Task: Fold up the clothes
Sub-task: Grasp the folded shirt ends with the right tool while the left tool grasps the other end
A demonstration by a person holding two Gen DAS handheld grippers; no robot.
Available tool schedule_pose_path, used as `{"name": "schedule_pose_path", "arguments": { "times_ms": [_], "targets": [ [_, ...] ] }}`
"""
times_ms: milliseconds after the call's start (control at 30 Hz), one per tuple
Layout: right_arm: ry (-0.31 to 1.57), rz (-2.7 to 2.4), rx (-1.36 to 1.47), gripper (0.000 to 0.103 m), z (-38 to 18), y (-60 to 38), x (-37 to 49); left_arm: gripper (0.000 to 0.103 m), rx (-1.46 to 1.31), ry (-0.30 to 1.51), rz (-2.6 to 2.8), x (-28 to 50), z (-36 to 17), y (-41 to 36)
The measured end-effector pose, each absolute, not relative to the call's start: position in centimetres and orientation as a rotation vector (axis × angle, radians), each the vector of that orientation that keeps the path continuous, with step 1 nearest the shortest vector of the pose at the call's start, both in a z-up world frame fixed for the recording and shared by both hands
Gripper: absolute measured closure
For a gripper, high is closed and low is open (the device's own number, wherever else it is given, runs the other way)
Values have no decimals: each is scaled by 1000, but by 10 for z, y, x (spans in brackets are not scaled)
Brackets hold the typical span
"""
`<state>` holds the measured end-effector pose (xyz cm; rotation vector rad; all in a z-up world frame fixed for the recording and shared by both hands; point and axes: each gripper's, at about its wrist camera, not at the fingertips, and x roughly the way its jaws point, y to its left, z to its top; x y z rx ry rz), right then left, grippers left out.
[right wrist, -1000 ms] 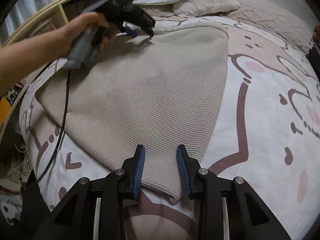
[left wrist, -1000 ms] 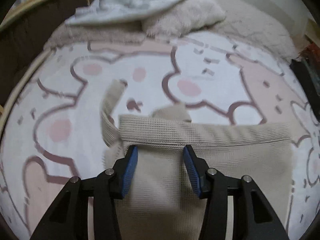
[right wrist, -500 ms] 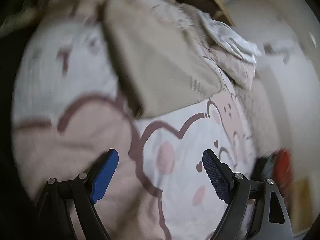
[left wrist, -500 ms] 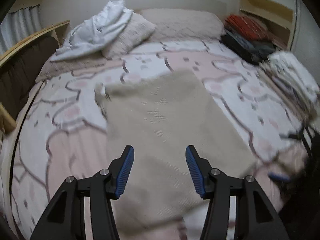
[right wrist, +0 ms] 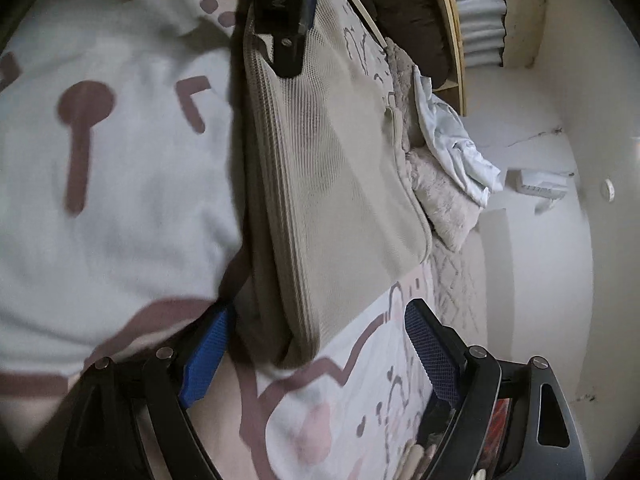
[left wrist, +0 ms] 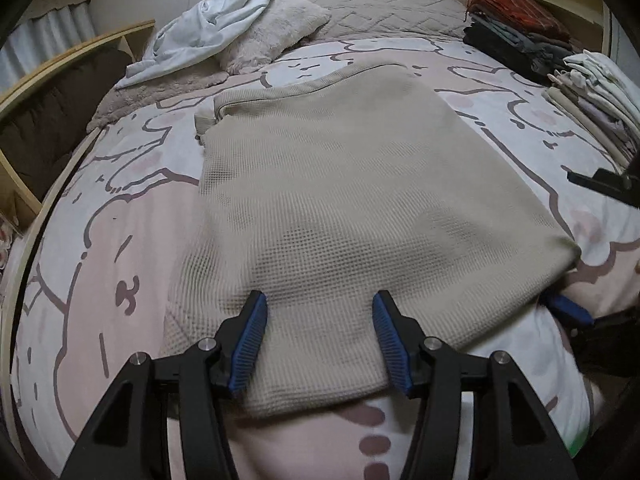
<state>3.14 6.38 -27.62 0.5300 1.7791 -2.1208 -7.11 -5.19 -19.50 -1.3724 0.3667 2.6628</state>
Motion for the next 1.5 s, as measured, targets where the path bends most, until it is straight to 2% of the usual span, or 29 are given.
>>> {"name": "schedule_pose_path", "arguments": {
  "times_ms": [100,133,200,233,267,333,400,500,567,700,767,1033,1067,1233,1267,1300,1333,1367,1500],
  "targets": [
    [1817,-2124,481,18,-281,57,30,47,-1369,366,2657,-73,-198,-54],
    [1828,-2124,462,23,-283,54,29,46,-1366,371,2656,-73,-198,-55],
    [1850,-2117,410,44,-289,48,27,46,-1361,377,2659,-74,-199,-54],
    [1877,-2103,374,70,-296,44,26,46,-1360,379,2660,-74,-198,-55],
    [1908,-2073,352,87,-306,41,24,46,-1358,382,2661,-74,-196,-55],
    [1869,-2077,372,87,-307,39,18,46,-1296,414,2690,-67,-185,-57],
    [1727,-2102,447,87,-286,46,10,46,-1199,494,2714,-53,-173,-58],
    [1471,-2115,607,88,-245,59,-10,42,-999,721,2719,-22,-158,-53],
    [1315,-2133,696,88,-218,64,-28,30,-864,911,2693,2,-155,-44],
    [1037,-2162,837,89,-168,72,-68,29,-713,1238,2605,20,-172,-24],
    [993,-2168,853,89,-156,71,-79,29,-658,1389,2548,23,-185,-14],
    [954,-2183,880,89,-145,70,-84,30,-633,1705,2432,-16,-225,-17],
    [947,-2187,884,89,-145,71,-85,35,-649,1711,2422,-18,-226,-21],
    [914,-2221,891,89,-144,75,-89,48,-736,1723,2374,-26,-226,-39],
    [911,-2231,889,89,-143,76,-91,59,-753,1726,2364,-27,-226,-42],
    [908,-2240,887,89,-142,77,-93,66,-770,1728,2354,-29,-226,-46],
    [906,-2249,884,89,-141,77,-95,81,-786,1718,2349,-32,-226,-48],
    [909,-2255,874,89,-139,77,-96,82,-799,1693,2361,-38,-223,-50],
    [1001,-2283,790,91,-127,74,-99,85,-752,1499,2521,-86,-152,-43]
  ]
}}
